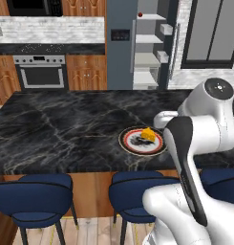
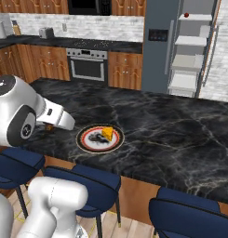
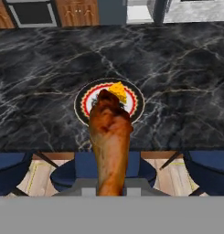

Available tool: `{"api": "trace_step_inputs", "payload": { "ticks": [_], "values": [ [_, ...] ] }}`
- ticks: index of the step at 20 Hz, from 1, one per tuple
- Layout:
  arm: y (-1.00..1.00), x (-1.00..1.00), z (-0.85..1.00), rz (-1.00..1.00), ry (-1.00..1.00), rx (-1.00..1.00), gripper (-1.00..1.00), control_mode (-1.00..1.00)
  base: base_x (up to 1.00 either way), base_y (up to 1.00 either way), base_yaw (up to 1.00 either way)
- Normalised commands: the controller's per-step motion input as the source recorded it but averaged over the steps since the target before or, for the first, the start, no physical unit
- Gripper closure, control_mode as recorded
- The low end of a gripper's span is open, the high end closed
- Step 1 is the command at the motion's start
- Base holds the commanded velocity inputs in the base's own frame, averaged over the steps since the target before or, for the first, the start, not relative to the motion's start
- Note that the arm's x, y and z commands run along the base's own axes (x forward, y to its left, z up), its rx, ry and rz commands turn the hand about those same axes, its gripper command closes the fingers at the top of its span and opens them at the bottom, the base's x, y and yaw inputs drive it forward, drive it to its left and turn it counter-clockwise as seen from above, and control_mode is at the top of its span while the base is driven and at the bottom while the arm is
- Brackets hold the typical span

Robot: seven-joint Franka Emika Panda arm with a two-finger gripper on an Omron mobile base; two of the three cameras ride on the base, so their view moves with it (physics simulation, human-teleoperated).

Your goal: Take the cheese, chicken drumstick, and bell pepper from the fridge and place them on the plate on the dining counter to create an appetizer plate.

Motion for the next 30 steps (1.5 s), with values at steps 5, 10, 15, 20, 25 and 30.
{"api": "trace_step_inputs", "payload": {
  "ticks": [5, 10, 15, 20, 25, 30],
  "values": [
    [0.02, 0.54, -0.36, -0.12, 0.07, 0.15, 1.00, -1.00, 0.00, 0.00, 0.00],
    [0.00, 0.39, -0.41, -0.02, 0.16, 0.26, 1.00, -1.00, 0.00, 0.00, 0.00],
    [0.06, 0.27, -0.45, -0.02, 0.03, 0.07, 1.00, -1.00, 0.00, 0.00, 0.00],
    [0.19, 0.39, -0.36, -0.08, -0.01, -0.01, 1.00, -1.00, 0.00, 0.00, 0.00],
    [0.06, 0.52, -0.29, -0.08, 0.00, -0.01, 1.00, -1.00, 0.00, 0.00, 0.00],
    [0.00, 0.61, -0.29, -0.08, 0.00, 0.00, 1.00, -1.00, 0.00, 0.00, 0.00]
  ]
}}
